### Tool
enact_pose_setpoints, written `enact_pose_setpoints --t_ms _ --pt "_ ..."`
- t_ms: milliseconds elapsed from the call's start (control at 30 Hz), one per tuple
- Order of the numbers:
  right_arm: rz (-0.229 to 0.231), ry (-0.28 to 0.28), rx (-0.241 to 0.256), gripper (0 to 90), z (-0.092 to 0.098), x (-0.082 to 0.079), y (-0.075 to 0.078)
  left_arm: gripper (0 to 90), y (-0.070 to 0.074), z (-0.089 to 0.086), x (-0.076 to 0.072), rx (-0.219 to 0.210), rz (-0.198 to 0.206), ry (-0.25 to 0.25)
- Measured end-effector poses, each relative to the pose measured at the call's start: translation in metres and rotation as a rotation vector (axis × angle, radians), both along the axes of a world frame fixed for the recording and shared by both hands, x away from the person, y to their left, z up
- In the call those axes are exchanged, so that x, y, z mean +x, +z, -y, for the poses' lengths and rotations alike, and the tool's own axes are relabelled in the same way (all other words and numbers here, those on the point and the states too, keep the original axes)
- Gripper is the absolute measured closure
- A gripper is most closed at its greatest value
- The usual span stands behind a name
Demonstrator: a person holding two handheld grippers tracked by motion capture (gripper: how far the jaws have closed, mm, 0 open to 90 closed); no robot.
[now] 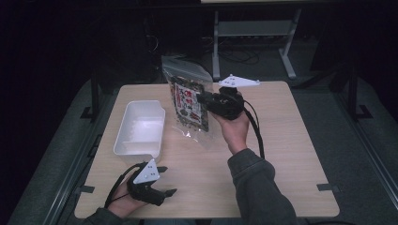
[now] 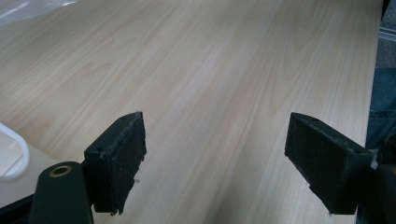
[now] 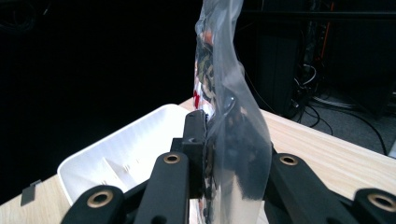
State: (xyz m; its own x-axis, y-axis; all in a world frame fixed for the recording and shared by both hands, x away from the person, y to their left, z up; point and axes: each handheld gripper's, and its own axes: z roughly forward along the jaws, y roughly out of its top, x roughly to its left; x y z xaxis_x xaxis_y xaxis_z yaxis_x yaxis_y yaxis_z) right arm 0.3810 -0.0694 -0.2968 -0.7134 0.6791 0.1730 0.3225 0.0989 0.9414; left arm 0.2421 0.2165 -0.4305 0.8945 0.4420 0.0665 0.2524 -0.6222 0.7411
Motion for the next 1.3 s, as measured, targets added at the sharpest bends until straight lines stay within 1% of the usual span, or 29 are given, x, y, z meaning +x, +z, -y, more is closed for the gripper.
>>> enact_pose_setpoints --t_ms 33,133,233,333,400,467,600,733,867,933,967,1000,1067,1167,1300 --pt "0.004 0.002 0.001 75.2 -0.006 0.001 0.001 19.9 -0.001 0.0 -0.001 0.001 -0.003 0.001" --pt "0.011 0.006 0.012 75.2 -0.014 0.003 0.002 19.9 -0.002 -0.003 -0.003 0.011 -0.004 0.0" --pt "0.019 0.004 0.016 75.2 -0.023 0.005 0.005 19.9 -0.004 -0.004 -0.005 0.01 -0.009 0.003" --pt "0.026 0.003 0.023 75.2 -0.031 0.006 0.008 19.9 -0.006 -0.002 -0.006 0.019 -0.013 -0.004" --pt "0.029 0.001 0.034 75.2 -0.038 0.008 0.01 19.9 -0.006 -0.002 -0.006 0.03 -0.004 -0.007" --pt "0.03 -0.002 0.036 75.3 -0.04 0.009 0.01 19.9 -0.006 -0.004 -0.005 0.026 -0.006 -0.002" --pt "0.033 0.0 0.042 75.3 -0.053 0.011 0.01 19.9 -0.005 -0.008 -0.004 0.013 -0.009 0.012" --pt "0.039 -0.001 0.043 75.3 -0.061 0.013 0.011 20.5 -0.005 -0.011 -0.005 0.026 0.005 0.019" --pt "0.043 -0.002 0.053 75.2 -0.071 0.014 0.012 20.9 -0.005 -0.017 -0.005 0.021 -0.003 0.029" --pt "0.046 0.001 0.061 75.3 -0.077 0.015 0.012 20.9 -0.005 -0.019 -0.005 0.023 -0.001 0.031" --pt "0.051 0.001 0.069 75.3 -0.083 0.016 0.012 20.9 -0.005 -0.019 -0.005 0.02 -0.002 0.035" --pt "0.051 0.001 0.069 75.3 -0.083 0.016 0.012 20.9 -0.005 -0.021 -0.005 0.02 -0.001 0.036" --pt "0.049 0.0 0.076 75.3 -0.09 0.017 0.011 20.9 -0.005 -0.023 -0.005 0.021 -0.001 0.041" --pt "0.051 -0.003 0.07 75.3 -0.099 0.02 0.009 21.4 -0.005 -0.026 -0.004 0.025 0.0 0.046" --pt "0.047 -0.015 0.079 75.3 -0.11 0.024 0.007 21.4 -0.005 -0.027 -0.003 0.017 -0.004 0.05"
